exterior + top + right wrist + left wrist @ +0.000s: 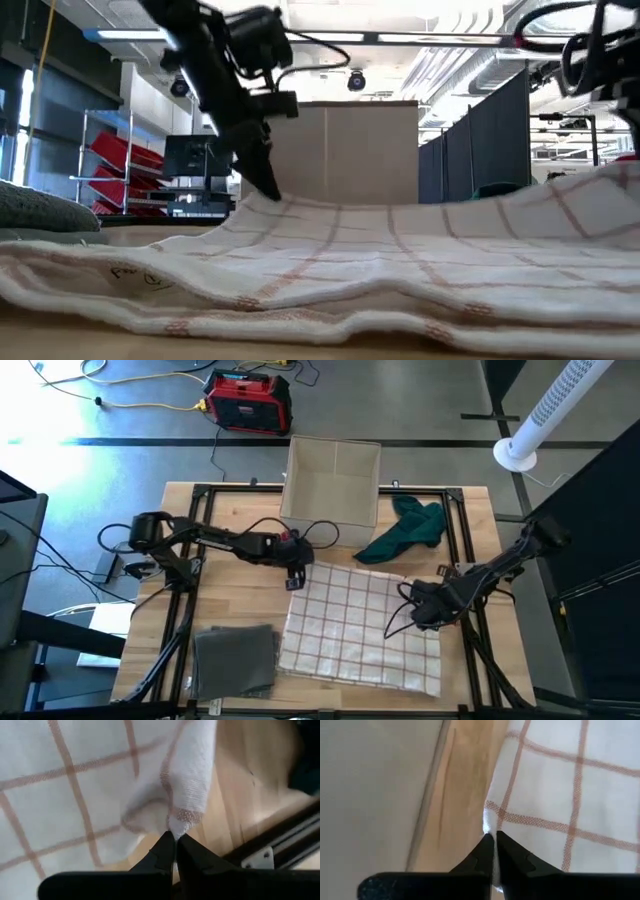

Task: Fold towel
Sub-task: Fold the white checkered towel

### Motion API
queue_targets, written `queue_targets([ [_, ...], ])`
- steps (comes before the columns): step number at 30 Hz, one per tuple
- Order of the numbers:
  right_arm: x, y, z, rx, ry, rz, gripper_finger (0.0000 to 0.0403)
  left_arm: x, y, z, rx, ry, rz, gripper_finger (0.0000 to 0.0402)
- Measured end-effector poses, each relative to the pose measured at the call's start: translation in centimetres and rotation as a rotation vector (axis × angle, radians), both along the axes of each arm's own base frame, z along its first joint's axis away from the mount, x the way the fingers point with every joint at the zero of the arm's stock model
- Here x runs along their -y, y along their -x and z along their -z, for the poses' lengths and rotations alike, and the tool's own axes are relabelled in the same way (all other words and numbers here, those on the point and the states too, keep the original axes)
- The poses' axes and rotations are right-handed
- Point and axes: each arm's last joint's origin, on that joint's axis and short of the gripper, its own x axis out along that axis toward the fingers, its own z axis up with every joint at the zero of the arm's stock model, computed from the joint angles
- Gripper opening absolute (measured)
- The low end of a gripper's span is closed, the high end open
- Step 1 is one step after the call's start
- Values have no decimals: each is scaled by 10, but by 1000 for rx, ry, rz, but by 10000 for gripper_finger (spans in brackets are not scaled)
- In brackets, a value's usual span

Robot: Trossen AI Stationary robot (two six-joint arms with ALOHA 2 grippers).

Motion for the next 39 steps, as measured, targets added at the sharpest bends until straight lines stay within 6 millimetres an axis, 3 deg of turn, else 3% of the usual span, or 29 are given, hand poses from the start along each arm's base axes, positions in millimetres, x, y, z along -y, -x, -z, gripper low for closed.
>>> queue_targets([
  [3,-2,12,-9,40,-6,19,0,7,4,-12,4,-20,9,5],
  [10,-18,34,-19,91,-139,-5,0,32,14,-18,-35,23,15,5],
  [24,-89,33,-34,417,-695,-186,0,132,20,-24,58,374,331,5],
  [30,-105,35,-22,334,-728,-222,0,157,23,-29,112,489,401,5],
  [39,-129,29,9,133,-758,-304,0,165,23,-18,64,478,388,5],
])
